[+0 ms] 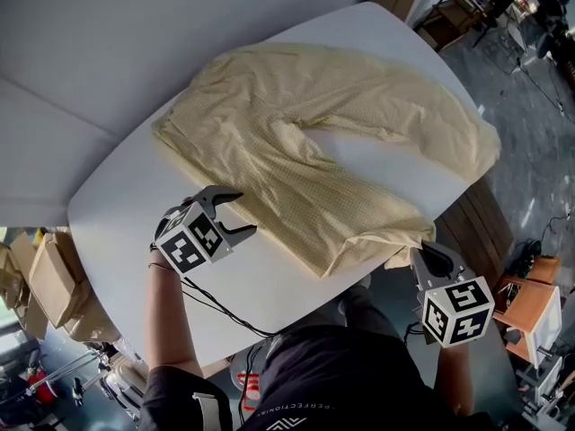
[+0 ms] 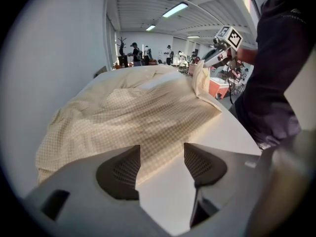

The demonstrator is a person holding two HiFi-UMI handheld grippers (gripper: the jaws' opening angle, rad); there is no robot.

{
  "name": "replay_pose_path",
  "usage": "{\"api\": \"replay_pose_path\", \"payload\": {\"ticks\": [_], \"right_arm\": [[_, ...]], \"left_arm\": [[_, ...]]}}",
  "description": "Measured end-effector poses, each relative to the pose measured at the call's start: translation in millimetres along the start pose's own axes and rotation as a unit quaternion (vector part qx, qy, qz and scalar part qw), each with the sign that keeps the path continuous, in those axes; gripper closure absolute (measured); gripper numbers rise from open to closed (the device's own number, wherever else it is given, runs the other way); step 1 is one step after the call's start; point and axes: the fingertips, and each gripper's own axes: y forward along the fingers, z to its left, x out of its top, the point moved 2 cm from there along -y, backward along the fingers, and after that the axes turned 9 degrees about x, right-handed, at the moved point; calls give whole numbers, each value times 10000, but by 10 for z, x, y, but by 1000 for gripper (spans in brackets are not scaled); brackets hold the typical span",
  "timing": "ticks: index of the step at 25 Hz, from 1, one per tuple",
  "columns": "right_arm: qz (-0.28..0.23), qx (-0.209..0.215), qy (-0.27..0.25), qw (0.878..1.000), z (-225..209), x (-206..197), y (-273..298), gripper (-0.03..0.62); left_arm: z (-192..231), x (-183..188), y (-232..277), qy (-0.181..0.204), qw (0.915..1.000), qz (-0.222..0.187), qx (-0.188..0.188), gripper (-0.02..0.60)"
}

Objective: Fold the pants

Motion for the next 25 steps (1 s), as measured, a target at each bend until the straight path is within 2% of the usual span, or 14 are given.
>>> {"api": "replay_pose_path", "payload": {"ticks": [3, 5, 8, 14, 17, 20, 25], "right_arm": [[18, -26, 31, 10000, 15, -13, 12, 589], [37, -32, 49, 10000, 28, -37, 18, 589], [44, -32, 84, 9999, 39, -61, 5, 589], [6, -42, 165, 9999, 8, -91, -13, 589], [-9, -12, 186, 9998, 25, -129, -10, 589], [-45, 8, 203, 9998, 39, -152, -10, 589], [-132, -21, 271, 9995, -16, -195, -27, 589]], "left_arm": [[12, 62, 38, 501, 9987, 26, -42, 295], [-25, 107, 82, 736, 9970, 99, -209, 291], [-108, 65, 137, 943, 9934, 440, -480, 304], [-133, -55, 95, 1037, 9912, 665, -475, 378], [-152, -119, 57, 1133, 9899, 760, -388, 449], [-134, -142, 22, 1171, 9898, 775, -223, 565], [-24, -72, -61, 897, 9941, 605, 110, 571]]}}
